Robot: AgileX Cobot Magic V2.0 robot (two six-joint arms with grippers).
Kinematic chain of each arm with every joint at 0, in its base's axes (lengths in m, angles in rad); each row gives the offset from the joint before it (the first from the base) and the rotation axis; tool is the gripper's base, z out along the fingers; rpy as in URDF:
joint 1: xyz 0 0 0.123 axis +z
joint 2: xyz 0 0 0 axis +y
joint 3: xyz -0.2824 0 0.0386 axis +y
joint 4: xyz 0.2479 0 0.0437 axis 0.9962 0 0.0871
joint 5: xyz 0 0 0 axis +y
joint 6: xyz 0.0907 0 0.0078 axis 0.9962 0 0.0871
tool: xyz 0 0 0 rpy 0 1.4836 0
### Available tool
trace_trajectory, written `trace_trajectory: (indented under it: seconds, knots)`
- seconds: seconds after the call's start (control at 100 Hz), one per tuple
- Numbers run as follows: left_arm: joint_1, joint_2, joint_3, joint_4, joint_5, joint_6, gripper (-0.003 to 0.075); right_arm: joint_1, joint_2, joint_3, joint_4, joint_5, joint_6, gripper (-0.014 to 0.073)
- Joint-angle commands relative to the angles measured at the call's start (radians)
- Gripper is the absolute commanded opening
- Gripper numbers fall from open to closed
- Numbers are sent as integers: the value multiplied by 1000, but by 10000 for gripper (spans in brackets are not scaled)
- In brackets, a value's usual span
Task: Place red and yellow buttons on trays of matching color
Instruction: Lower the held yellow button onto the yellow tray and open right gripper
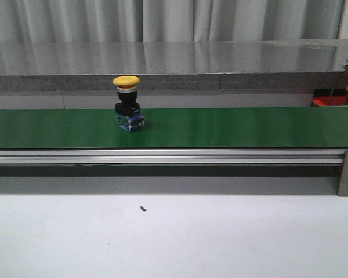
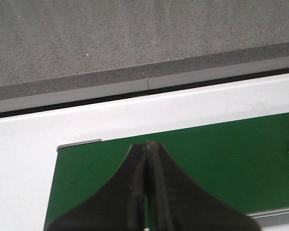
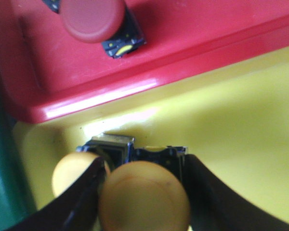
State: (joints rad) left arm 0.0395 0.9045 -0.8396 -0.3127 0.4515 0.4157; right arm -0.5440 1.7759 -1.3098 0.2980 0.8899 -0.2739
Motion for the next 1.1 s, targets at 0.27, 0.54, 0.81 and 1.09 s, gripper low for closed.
trace_trajectory:
  seconds: [0.27, 0.54, 0.81, 1.09]
  knots:
    - [1, -10, -27, -19, -67, -4, -20, -5, 43, -33, 37, -115, -31, 215]
    - [1, -10, -27, -19, -67, -4, -20, -5, 58, -33, 36, -109, -47, 286]
    - [1, -10, -27, -19, -67, -4, -20, -5, 48, -38, 38, -95, -47, 547]
    - [1, -10, -27, -19, -69, -4, -20, -2, -72, -38, 47, -95, -47, 548]
